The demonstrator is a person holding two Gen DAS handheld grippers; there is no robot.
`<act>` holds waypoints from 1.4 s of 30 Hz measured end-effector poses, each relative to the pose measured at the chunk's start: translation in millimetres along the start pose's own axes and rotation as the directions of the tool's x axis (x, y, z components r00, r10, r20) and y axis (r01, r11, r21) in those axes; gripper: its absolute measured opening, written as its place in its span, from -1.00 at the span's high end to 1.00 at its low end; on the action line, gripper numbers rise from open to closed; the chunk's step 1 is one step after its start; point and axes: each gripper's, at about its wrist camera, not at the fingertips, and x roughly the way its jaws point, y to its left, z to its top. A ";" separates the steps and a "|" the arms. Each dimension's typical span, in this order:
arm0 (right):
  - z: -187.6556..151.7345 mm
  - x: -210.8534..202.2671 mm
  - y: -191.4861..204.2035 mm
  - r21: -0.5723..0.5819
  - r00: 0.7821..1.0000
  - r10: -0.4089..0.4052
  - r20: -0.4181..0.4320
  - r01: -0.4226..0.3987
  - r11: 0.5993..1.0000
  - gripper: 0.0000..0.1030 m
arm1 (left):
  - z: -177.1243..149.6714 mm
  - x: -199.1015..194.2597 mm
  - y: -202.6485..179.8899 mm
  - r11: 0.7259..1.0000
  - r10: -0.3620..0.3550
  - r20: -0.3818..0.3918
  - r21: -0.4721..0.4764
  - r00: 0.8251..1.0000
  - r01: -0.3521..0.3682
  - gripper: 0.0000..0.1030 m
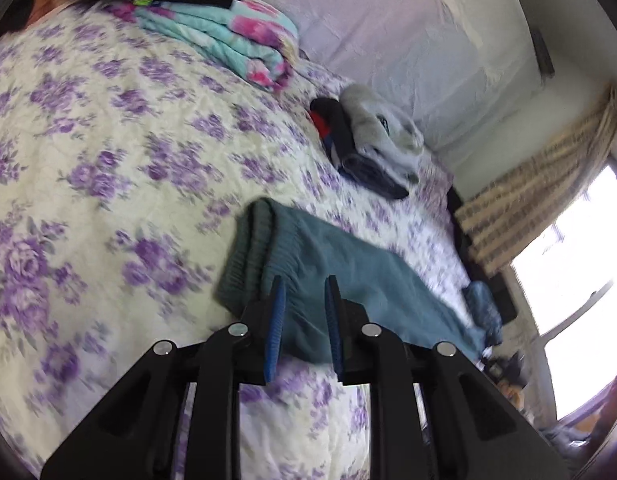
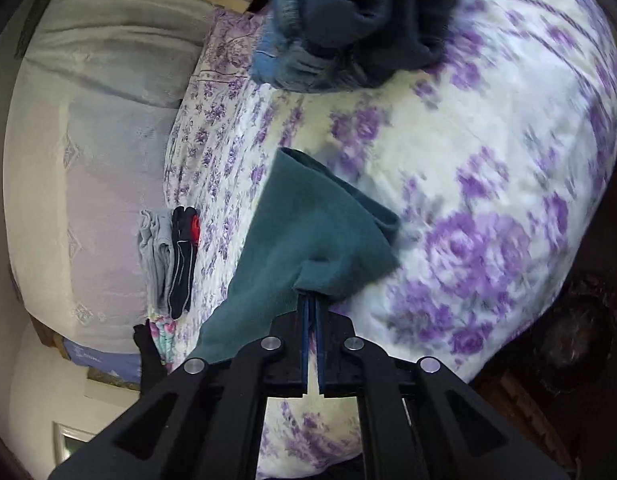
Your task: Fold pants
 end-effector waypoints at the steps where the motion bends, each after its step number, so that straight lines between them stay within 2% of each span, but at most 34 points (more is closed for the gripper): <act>1: 1.4 0.0 3.8 -0.022 1.000 -0.009 0.006 0.009 1.000 0.91 | -4.8 2.3 -8.7 1.000 0.004 -0.011 0.017 1.000 -0.003 0.23; 2: 2.9 0.9 7.2 -0.038 1.000 -0.016 0.009 0.017 0.999 0.91 | -10.5 4.8 -17.7 0.999 0.009 -0.015 0.031 1.000 -0.008 -0.12; 3: 3.8 2.8 8.9 -0.043 1.000 -0.020 0.006 0.020 0.999 0.91 | -16.4 7.1 -25.6 0.999 0.017 -0.017 0.045 1.000 -0.017 -0.19; 5: 3.3 4.5 7.8 -0.037 1.000 -0.030 0.005 0.030 0.999 0.90 | -25.2 7.8 -32.5 0.998 0.033 -0.011 0.055 0.999 -0.032 -0.19; 7: 1.6 5.7 7.3 -0.039 0.999 -0.039 0.001 0.039 0.998 0.78 | -30.4 3.1 -32.4 0.999 0.045 0.010 0.028 0.999 -0.045 -0.19; 9: -0.7 3.6 5.2 -0.019 1.000 0.000 0.002 0.000 1.000 0.13 | -34.0 -7.3 -28.5 0.997 0.069 0.038 -0.021 0.997 -0.068 -0.29; 10: -1.3 2.3 4.8 -0.006 1.000 0.024 0.000 -0.024 1.000 -0.04 | -35.3 -12.3 -26.6 0.996 0.082 0.047 -0.039 0.995 -0.081 -0.38; 11: -1.9 0.2 6.5 0.000 1.000 0.029 0.006 -0.029 1.000 -0.09 | -36.6 -15.6 -25.1 0.993 0.109 0.051 -0.055 0.993 -0.106 -0.56; 12: -2.3 -2.7 9.2 -0.007 1.000 0.016 0.020 -0.016 1.000 -0.15 | -38.1 -18.0 -23.5 0.987 0.144 0.058 -0.078 0.988 -0.139 -0.65; 15: -5.4 -11.1 20.4 -0.050 0.998 -0.024 0.053 0.026 0.998 -0.39 | -39.8 -13.3 -22.1 0.986 0.123 0.056 -0.122 0.991 -0.116 -0.66; 17: -7.5 -15.9 27.1 -0.083 0.996 -0.051 0.069 0.057 0.995 -0.40 | -36.9 -0.9 -25.8 0.987 0.108 0.049 -0.125 0.993 -0.101 -0.65; 19: -7.8 -20.4 30.9 -0.104 0.994 -0.063 0.084 0.071 0.992 -0.46 | -29.9 13.8 -30.7 0.982 0.158 0.039 -0.109 0.987 -0.153 -0.47; 21: -7.8 -25.1 32.6 -0.113 0.993 -0.068 0.093 0.079 0.990 -0.49 | -18.8 23.4 -32.6 0.979 0.183 0.026 -0.092 0.983 -0.180 0.37; 23: -6.6 -28.0 32.8 -0.113 0.993 -0.063 0.098 0.074 0.991 -0.49 | -7.7 27.4 -26.7 0.979 0.171 0.003 -0.111 0.985 -0.170 0.74; 24: -5.9 -28.6 32.7 -0.113 0.993 -0.061 0.104 0.073 0.991 -0.49 | -3.4 27.6 -23.4 0.977 0.172 -0.004 -0.126 0.985 -0.172 0.86; 26: -5.1 -31.1 31.7 -0.122 0.991 -0.061 0.118 0.076 0.990 -0.49 | 3.1 22.7 -17.5 0.975 0.159 -0.002 -0.155 0.987 -0.157 0.90; 29: -6.3 -29.6 32.0 -0.148 0.989 -0.090 0.117 0.107 0.983 -0.49 | 10.7 9.1 -7.4 0.974 0.071 0.018 -0.219 0.997 -0.065 0.91; 31: -7.8 -25.1 33.6 -0.158 0.991 -0.084 0.103 0.099 0.982 -0.49 | 9.5 9.9 -5.7 0.978 0.099 0.011 -0.184 0.995 -0.095 0.91; 33: -9.6 -20.6 37.0 -0.178 0.991 -0.089 0.096 0.105 0.978 -0.49 | 3.2 23.8 6.4 0.974 0.146 -0.053 -0.169 0.988 -0.153 0.90; 35: -12.1 -18.4 41.6 -0.208 0.989 -0.109 0.100 0.128 0.970 -0.49 | -8.8 38.5 22.8 0.960 0.181 -0.132 -0.191 0.975 -0.204 0.84; 37: -14.8 -17.9 46.8 -0.239 0.985 -0.136 0.108 0.158 0.958 -0.49 | -16.5 31.8 23.6 0.960 0.167 -0.099 -0.209 0.981 -0.185 0.77; 38: -15.9 -17.9 50.3 -0.259 0.983 -0.145 0.113 0.170 0.951 -0.49 | -18.7 21.7 14.6 0.959 0.210 -0.065 -0.182 0.976 -0.218 0.49; 39: -16.6 -19.3 54.4 -0.279 0.982 -0.144 0.125 0.174 0.944 -0.49 | -20.5 10.4 4.6 0.949 0.276 -0.016 -0.153 0.961 -0.276 -0.21; 40: -16.6 -21.3 57.7 -0.285 0.980 -0.139 0.140 0.174 0.942 -0.49 | -23.2 -3.8 -7.3 0.927 0.364 0.063 -0.125 0.929 -0.355 -0.58; 41: -16.2 -23.6 61.1 -0.291 0.981 -0.120 0.153 0.160 0.943 -0.49 | -27.6 -21.6 -25.8 0.887 0.461 0.189 -0.095 0.867 -0.451 -0.92; 42: -16.0 -23.5 64.4 -0.296 0.984 -0.094 0.152 0.136 0.945 -0.49 | -30.8 -34.5 -44.2 0.863 0.494 0.295 -0.058 0.818 -0.501 -0.91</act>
